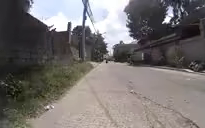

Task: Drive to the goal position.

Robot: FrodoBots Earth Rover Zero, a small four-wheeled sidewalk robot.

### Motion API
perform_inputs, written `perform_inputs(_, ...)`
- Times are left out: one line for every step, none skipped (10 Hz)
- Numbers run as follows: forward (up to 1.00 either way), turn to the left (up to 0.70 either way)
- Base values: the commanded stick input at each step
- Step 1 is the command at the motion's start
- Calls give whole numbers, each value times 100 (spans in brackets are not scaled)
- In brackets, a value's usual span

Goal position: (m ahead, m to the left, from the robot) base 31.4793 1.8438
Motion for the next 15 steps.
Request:
perform_inputs(100,0)
perform_inputs(100,1)
perform_inputs(100,2)
perform_inputs(100,2)
perform_inputs(100,0)
perform_inputs(100,0)
perform_inputs(100,0)
perform_inputs(100,0)
perform_inputs(100,-6)
perform_inputs(100,-15)
perform_inputs(100,-24)
perform_inputs(100,-26)
perform_inputs(100,-27)
perform_inputs(100,-27)
perform_inputs(100,-19)
